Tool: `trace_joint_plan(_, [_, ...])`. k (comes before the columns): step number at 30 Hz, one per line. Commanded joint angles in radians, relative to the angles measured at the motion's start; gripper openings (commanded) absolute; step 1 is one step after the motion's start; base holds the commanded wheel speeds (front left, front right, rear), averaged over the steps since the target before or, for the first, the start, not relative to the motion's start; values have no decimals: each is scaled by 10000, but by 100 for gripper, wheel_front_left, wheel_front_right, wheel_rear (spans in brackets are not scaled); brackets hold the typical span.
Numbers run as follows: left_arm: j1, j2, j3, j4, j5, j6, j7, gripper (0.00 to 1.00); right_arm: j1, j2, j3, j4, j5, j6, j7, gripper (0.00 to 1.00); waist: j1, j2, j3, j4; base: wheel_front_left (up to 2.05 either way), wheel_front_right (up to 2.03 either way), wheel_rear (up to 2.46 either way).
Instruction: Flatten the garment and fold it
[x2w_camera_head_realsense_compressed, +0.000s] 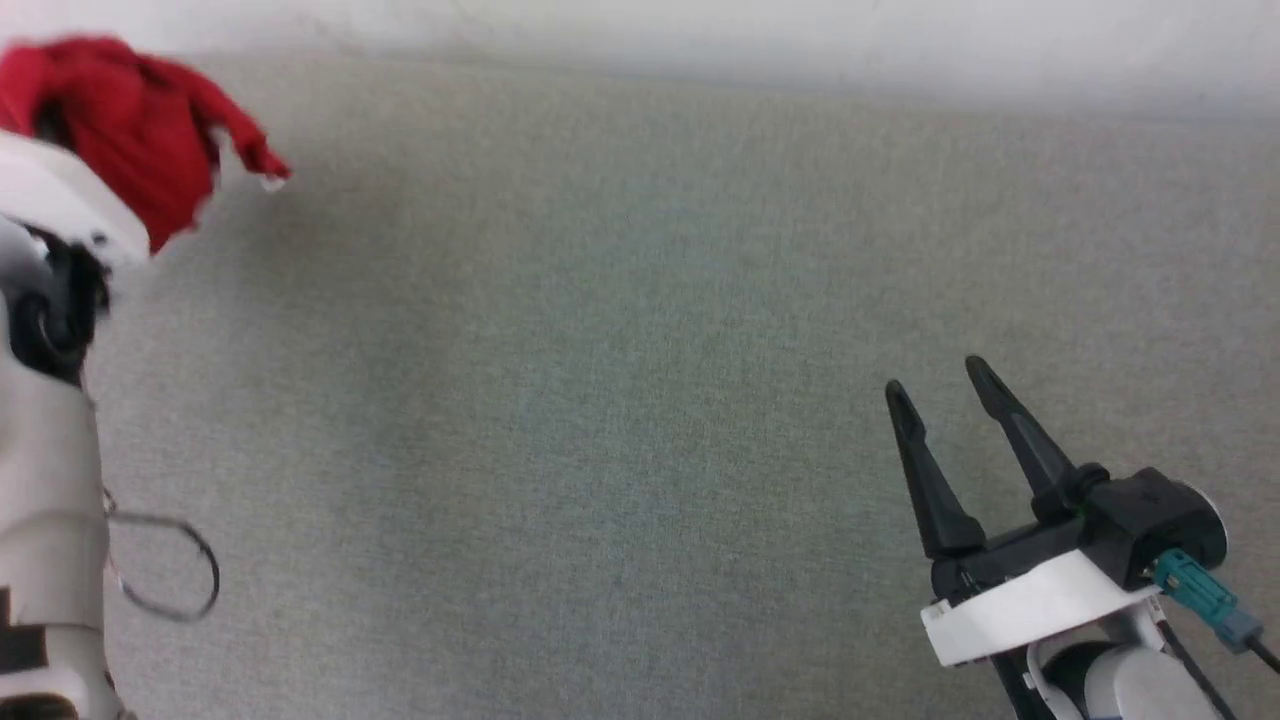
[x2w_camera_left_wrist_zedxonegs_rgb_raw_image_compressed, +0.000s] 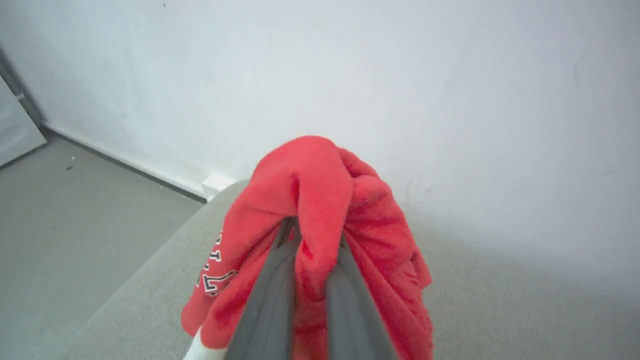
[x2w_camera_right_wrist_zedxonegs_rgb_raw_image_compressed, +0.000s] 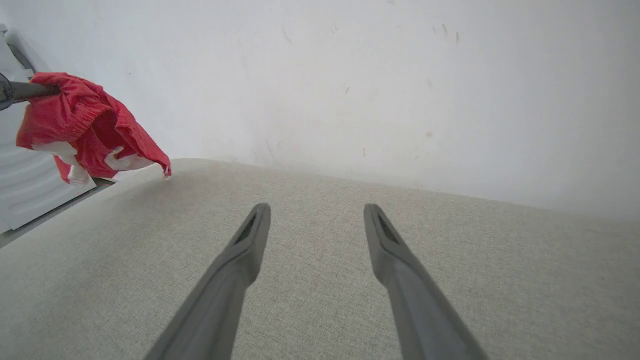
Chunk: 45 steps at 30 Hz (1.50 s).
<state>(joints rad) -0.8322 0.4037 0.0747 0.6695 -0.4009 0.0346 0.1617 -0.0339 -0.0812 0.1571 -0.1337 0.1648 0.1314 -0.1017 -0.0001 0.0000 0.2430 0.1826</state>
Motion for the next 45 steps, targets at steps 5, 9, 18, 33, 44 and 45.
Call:
trace_joint_plan(5, [-632, -66, -347, -594, 422, -413, -1898, 0, 464, 238, -415, 68, -143, -7, -83, 100, 1, 0, -1506, -358, 0, 0, 0])
trace_joint_plan(9, [-651, -306, -586, -1006, 445, -732, -2596, 0, 690, 284, -662, 34, -180, -7, -59, 100, 1, 0, -1776, -706, 0, 0, 0])
trace_joint_plan(18, [1030, -2181, -1938, -2765, 197, -1122, -2935, 0, 1171, 307, -1209, -137, 53, -7, 34, 100, 1, 0, -2081, -2192, 0, 0, 0])
trace_joint_plan(33, [6448, -3518, -5858, -2727, -153, -968, -3053, 100, 1511, 309, -1345, -259, 220, -7, 119, 100, 1, 0, -1901, -3414, 0, 0, 0])
trace_joint_plan(44, [7060, -3532, -6260, -4475, 125, -275, -4187, 100, 1762, 309, -1466, -451, -14, -7, 329, 100, 1, 0, -2223, -2893, 0, 0, 0])
trace_joint_plan(45, [7063, -3533, -6163, -4699, 173, -199, -4207, 100, 1795, 309, -1487, -474, -19, -7, 346, 100, 1, 0, -2246, -2837, 0, 0, 0])
